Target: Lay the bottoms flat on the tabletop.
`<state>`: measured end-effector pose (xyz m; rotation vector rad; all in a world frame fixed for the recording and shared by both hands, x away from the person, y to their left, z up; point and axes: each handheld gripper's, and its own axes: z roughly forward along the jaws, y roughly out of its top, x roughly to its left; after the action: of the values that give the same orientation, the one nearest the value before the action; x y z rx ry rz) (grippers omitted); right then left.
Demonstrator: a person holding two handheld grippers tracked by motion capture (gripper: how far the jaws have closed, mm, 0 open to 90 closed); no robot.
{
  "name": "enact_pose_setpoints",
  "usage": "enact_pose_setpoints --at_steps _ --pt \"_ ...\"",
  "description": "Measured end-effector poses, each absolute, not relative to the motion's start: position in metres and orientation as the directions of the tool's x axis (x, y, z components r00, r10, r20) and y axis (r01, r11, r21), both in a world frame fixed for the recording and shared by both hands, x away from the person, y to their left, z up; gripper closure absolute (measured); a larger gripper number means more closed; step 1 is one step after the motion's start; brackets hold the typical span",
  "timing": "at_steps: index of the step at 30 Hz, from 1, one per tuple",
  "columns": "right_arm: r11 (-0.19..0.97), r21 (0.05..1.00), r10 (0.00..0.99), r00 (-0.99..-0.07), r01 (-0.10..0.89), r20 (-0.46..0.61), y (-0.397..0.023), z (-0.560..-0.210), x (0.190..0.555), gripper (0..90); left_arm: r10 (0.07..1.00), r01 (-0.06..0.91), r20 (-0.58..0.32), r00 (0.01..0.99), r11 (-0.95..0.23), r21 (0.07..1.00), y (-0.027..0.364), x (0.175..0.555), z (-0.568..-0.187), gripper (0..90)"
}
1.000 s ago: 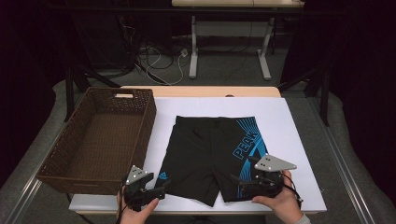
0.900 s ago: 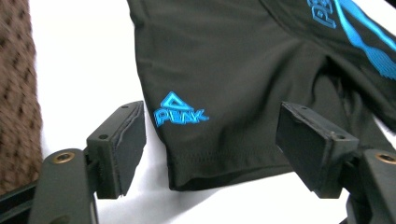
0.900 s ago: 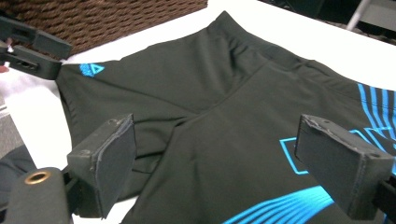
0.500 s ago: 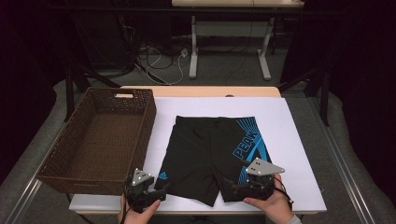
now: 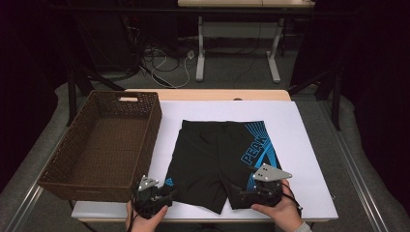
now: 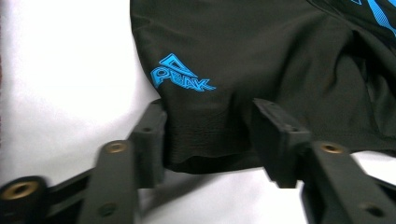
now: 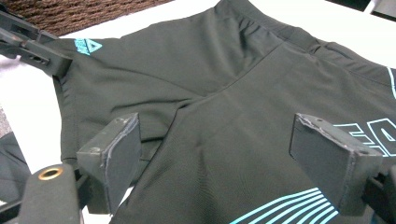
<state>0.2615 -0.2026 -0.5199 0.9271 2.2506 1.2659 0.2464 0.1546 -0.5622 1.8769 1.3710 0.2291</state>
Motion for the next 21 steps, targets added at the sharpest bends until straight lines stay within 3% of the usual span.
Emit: enact_pose_setpoints --at_steps 8,21 --pt "0.365 0.861 0.715 -0.699 0.354 -0.016 -0.202 -0.518 0.266 17.9 0.868 0.744 -0.286 0.406 -0.132 0.655 0.156 0.25 -0.56 82.5" --pt "0.372 0.86 0.706 -0.708 0.349 -0.018 -0.179 -0.501 0.292 22.7 0.827 0.674 -0.242 0.507 -0.206 0.71 0.145 0.242 -0.546 85.3"
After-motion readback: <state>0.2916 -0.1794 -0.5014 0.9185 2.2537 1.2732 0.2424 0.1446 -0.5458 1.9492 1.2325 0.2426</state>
